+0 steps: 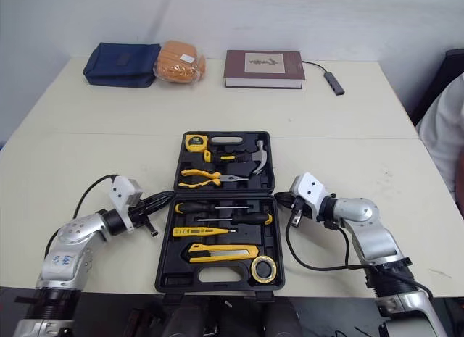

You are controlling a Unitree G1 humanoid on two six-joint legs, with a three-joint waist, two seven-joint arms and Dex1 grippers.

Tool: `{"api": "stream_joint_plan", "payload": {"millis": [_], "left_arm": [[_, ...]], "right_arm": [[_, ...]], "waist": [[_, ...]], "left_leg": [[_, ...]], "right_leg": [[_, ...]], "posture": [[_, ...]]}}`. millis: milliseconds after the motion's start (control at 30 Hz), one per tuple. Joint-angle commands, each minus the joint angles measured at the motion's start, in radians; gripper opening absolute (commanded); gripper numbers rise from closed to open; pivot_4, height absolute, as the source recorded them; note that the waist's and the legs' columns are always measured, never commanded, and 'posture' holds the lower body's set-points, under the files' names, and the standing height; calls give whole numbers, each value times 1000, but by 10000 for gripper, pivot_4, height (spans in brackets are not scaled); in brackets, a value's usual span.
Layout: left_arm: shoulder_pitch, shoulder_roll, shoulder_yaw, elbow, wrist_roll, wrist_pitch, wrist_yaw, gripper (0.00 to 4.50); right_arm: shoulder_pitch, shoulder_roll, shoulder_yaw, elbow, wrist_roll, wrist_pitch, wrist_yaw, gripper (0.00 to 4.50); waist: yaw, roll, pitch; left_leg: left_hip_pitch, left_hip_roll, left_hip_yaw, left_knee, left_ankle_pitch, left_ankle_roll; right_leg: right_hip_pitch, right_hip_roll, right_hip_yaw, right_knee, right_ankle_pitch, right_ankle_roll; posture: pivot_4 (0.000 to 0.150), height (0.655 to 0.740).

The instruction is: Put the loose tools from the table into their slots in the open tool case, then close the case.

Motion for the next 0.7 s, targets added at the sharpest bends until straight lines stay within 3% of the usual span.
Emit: {"api": "stream_joint_plan", "payload": {"millis": [33, 300, 700], "left_arm": [[-25, -14, -27, -11, 0, 15, -8, 492], [-75, -29, -46, 28, 26, 11, -11, 492], [-162, -23, -83, 140, 82, 14, -51, 492]], "right_arm": [[-15, 13, 20, -37, 8, 5, 30, 0], [-19, 42, 25, -69, 3, 25, 14, 0], [-98, 47, 20, 57, -72, -13, -16, 0]], "waist": [[0, 0, 0], [-2, 0, 0], [-3, 0, 0]], "left_leg": [[0, 0, 0, 0, 0, 0], [0, 0, 0, 0, 0, 0], [1, -1, 0, 1, 2, 0]], "right_leg": [[0, 0, 0, 0, 0, 0], [0, 0, 0, 1, 0, 0], [0, -1, 1, 3, 0, 0]], "posture": [[1500, 7400], [1500, 7400], [1500, 7400]]}}
